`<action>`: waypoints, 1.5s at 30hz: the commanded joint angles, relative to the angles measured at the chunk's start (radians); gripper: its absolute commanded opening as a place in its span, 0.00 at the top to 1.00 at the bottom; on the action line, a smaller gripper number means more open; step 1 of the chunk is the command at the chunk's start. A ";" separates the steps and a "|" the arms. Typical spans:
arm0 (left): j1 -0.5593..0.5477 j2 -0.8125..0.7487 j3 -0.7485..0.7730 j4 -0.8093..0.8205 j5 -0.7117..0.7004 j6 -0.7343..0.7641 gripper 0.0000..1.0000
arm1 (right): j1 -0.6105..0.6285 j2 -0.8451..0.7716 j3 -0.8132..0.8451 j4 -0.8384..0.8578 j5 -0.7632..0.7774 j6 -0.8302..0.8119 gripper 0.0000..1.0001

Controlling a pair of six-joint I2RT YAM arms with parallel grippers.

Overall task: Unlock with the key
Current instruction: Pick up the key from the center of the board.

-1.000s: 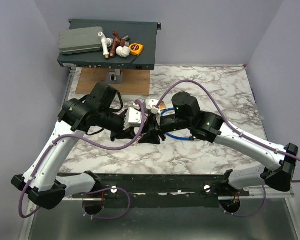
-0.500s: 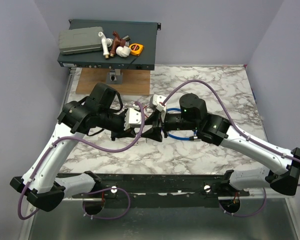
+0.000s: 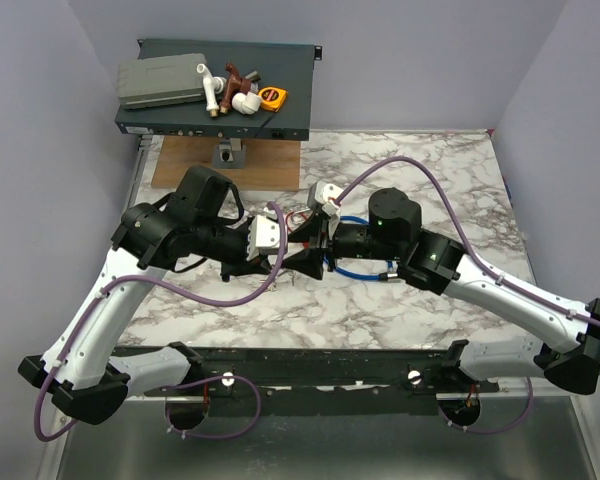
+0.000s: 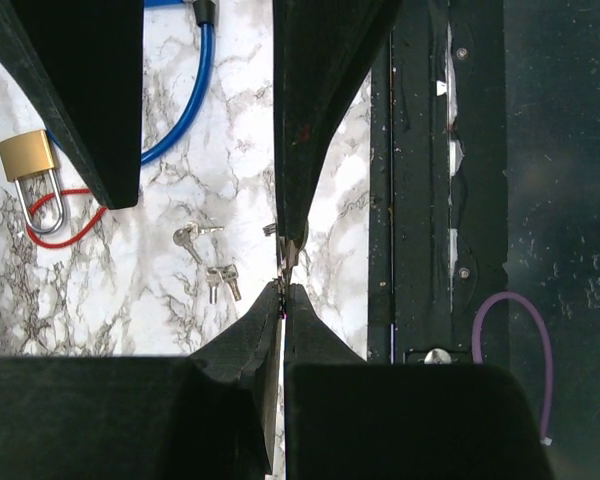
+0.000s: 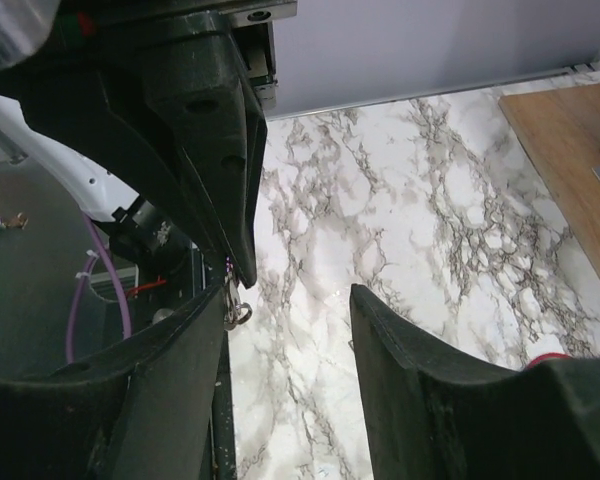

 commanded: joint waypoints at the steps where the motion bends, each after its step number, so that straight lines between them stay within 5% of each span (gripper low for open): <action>1: -0.004 -0.014 0.021 -0.012 0.012 -0.006 1.00 | -0.003 -0.008 -0.015 0.002 0.032 0.000 0.43; 19: -0.003 -0.024 0.031 0.016 0.014 -0.045 1.00 | -0.002 -0.039 -0.092 0.102 -0.030 0.038 0.38; 28: -0.004 -0.027 0.032 0.033 0.007 -0.056 1.00 | -0.002 0.006 -0.107 0.168 -0.078 0.111 0.44; 35: -0.004 -0.028 0.037 0.031 0.005 -0.059 1.00 | -0.002 0.007 -0.109 0.174 -0.028 0.123 0.73; 38: -0.004 -0.027 0.038 0.030 -0.002 -0.058 1.00 | -0.002 -0.011 -0.120 0.177 0.012 0.122 0.98; 45: -0.003 -0.026 0.049 0.043 -0.038 -0.067 0.99 | -0.002 -0.025 -0.115 0.137 0.041 0.108 0.99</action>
